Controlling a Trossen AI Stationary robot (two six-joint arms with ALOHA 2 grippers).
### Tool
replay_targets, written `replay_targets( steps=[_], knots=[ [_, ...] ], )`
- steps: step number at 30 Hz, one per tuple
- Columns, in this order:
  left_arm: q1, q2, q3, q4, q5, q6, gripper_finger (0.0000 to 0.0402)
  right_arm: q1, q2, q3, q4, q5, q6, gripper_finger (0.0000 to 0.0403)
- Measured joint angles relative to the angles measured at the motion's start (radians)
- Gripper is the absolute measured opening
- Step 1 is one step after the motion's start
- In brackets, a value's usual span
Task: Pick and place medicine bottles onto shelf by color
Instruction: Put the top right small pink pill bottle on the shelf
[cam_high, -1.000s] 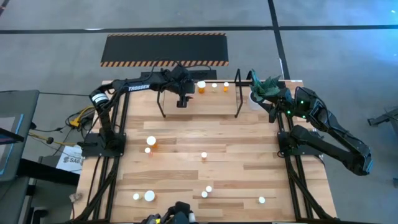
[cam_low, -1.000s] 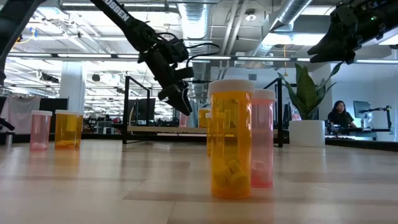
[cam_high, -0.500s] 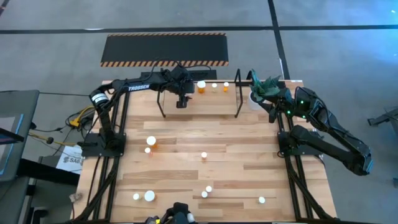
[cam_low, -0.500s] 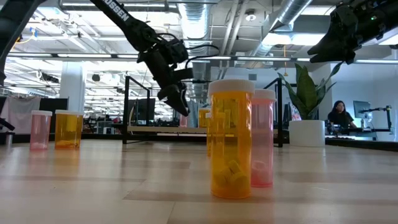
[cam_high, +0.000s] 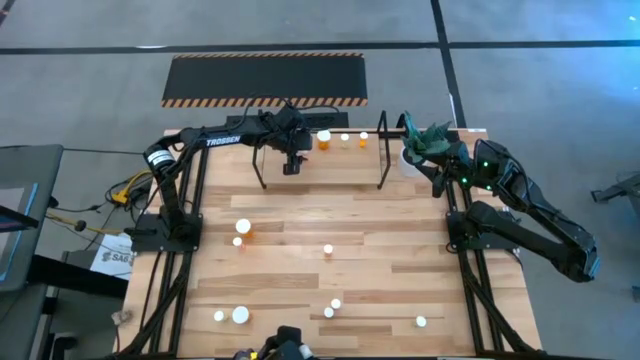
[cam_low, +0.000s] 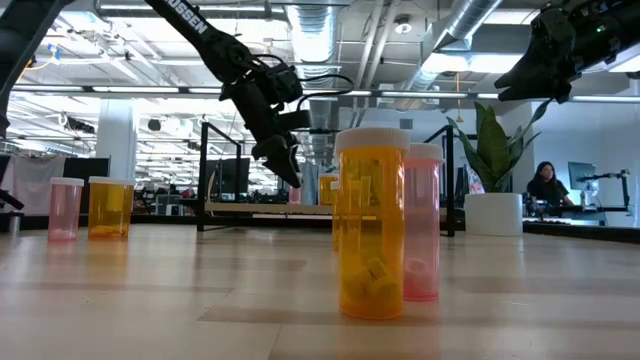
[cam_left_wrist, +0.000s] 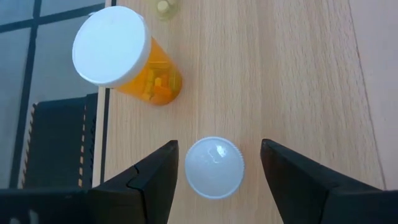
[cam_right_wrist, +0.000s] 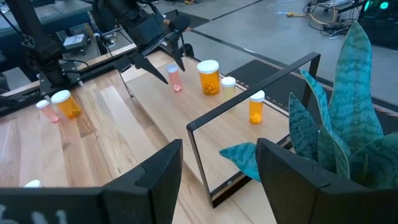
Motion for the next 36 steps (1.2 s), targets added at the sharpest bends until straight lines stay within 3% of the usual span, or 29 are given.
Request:
replay_targets(
  steps=[10, 36],
  knots=[
    [0.0, 0.0, 0.0, 0.0, 0.0, 0.0, 0.0164, 0.0, 0.0, 0.0, 0.0, 0.0, 0.0, 0.0226],
    [0.02, -0.001, 0.0, 0.04, -0.037, 0.028, 0.0126, 0.0, 0.0, 0.0, 0.0, 0.0, 0.0, 0.0226]
  ],
)
